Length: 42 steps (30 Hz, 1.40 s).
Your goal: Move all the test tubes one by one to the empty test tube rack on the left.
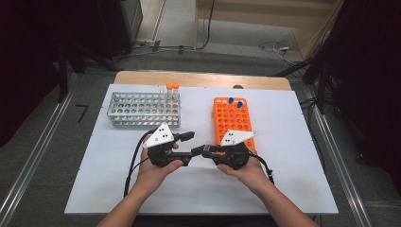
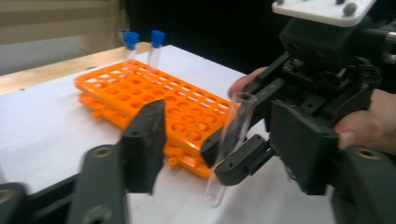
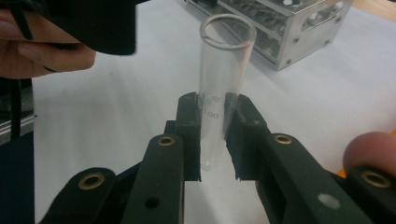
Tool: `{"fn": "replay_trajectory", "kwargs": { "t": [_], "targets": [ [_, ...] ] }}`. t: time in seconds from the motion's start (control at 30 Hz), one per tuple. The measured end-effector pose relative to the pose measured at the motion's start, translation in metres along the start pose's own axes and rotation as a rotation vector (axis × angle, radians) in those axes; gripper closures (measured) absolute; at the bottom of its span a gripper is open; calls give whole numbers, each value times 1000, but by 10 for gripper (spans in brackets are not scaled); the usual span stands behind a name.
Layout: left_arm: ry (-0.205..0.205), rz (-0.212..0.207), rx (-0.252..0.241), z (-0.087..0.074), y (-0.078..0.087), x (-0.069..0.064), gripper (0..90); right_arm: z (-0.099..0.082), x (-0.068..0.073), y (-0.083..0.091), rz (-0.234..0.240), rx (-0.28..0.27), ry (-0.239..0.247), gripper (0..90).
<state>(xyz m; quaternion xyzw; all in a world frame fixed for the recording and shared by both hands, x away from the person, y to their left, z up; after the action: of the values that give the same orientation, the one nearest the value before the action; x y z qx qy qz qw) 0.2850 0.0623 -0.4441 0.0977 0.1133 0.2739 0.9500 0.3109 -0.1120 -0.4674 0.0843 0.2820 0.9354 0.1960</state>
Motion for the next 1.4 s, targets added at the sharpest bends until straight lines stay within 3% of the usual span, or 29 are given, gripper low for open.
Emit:
{"fn": "replay_trajectory", "kwargs": {
  "t": [0.23,0.43,0.73,1.03,1.3,1.4],
  "targets": [
    [-23,-46,41,-4,-9,-7,553,1,10,-5,29,12,20,739],
    [-33,-43,76,-7,-13,-8,662,1,14,-7,41,22,23,739],
    [-52,-32,82,-7,-14,-10,742,2,15,-7,48,26,20,739],
    [-67,-11,68,-5,-13,-9,764,2,14,-7,41,18,17,732],
    [-44,0,39,1,-7,0,764,1,8,-1,51,19,7,476],
    [-27,5,31,3,-5,5,764,0,7,5,56,0,13,314]
  ]
}}
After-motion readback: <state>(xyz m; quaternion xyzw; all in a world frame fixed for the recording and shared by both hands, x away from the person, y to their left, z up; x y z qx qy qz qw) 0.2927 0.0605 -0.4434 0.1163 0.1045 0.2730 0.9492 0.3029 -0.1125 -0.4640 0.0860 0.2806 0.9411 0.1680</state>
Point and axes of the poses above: each handheld gripper's, and its own axes: y roughly backward along the jaws, z roughly out of its top, x roughly to its left, the point moved 4 cm from there along -y, roughly forward along the jaws, and after that the axes turned 1 degree about -z, right-handed, at the moved point
